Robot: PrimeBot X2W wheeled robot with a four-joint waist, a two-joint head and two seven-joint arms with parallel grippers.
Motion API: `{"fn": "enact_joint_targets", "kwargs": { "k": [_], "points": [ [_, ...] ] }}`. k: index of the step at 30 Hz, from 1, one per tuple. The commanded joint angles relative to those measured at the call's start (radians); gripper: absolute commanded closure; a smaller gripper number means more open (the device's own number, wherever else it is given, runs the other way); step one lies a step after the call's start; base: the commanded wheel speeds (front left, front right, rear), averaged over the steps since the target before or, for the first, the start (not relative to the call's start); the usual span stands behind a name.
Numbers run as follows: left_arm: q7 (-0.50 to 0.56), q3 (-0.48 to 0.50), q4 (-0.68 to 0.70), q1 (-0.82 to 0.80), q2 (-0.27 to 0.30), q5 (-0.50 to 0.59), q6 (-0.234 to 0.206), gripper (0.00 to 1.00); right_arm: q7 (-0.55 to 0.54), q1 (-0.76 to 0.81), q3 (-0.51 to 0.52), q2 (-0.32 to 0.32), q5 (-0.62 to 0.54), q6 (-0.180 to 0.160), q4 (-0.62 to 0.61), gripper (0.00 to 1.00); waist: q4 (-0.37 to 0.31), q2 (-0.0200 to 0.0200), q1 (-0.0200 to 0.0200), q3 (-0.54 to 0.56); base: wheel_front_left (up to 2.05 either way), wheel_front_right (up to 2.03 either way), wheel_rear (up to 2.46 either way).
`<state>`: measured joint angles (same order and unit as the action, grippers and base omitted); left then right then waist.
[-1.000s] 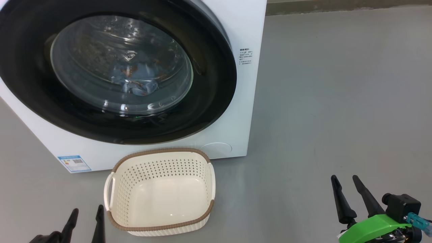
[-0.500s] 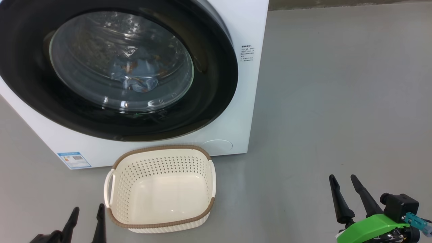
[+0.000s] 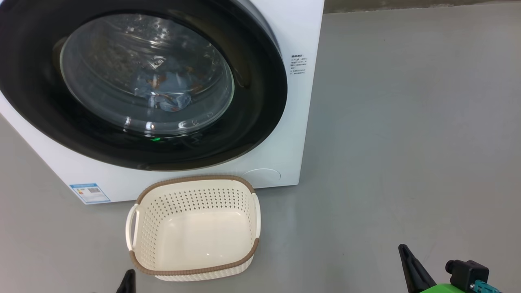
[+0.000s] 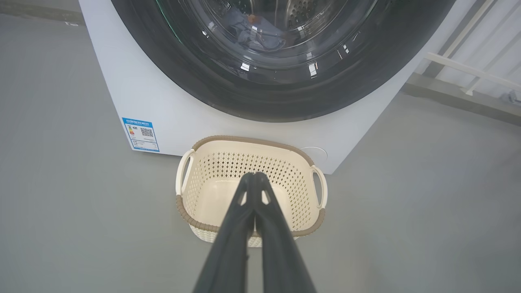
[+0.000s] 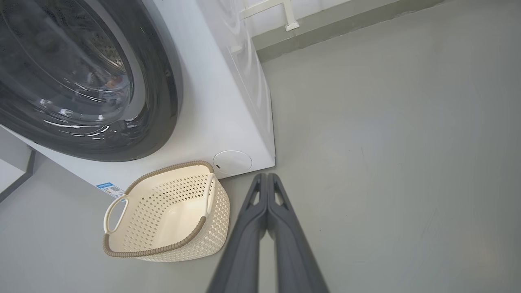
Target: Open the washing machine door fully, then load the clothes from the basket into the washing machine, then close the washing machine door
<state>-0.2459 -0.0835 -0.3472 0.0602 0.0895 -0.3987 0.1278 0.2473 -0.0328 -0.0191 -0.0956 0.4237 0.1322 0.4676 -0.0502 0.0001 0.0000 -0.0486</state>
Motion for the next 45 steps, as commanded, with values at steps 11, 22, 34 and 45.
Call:
{"fn": "enact_joint_targets", "kwargs": {
  "k": [11,22,34,45],
  "points": [
    [0.030,0.025,0.025,-0.026,0.011,-0.116,0.000,1.00,-0.031,-0.020,0.014,-0.004,0.111,0.000,-0.040,1.00,0.005,-0.0001,0.0001,0.004,0.00,0.00,0.00],
    [0.065,0.043,0.033,-0.042,0.006,-0.234,0.001,1.00,-0.066,-0.026,0.027,0.002,0.227,0.000,-0.059,1.00,0.010,-0.0001,0.0000,0.009,0.00,0.00,0.00],
    [0.099,0.060,0.041,-0.057,0.001,-0.352,0.001,1.00,-0.102,-0.032,0.040,0.007,0.341,0.000,-0.079,1.00,0.014,-0.0001,0.0000,0.013,0.00,0.00,0.00],
    [0.129,0.076,0.048,-0.070,-0.003,-0.450,0.001,1.00,-0.131,-0.037,0.051,0.011,0.437,-0.001,-0.095,1.00,0.019,-0.0001,0.0000,0.017,0.00,0.00,0.00]
  ]
}}
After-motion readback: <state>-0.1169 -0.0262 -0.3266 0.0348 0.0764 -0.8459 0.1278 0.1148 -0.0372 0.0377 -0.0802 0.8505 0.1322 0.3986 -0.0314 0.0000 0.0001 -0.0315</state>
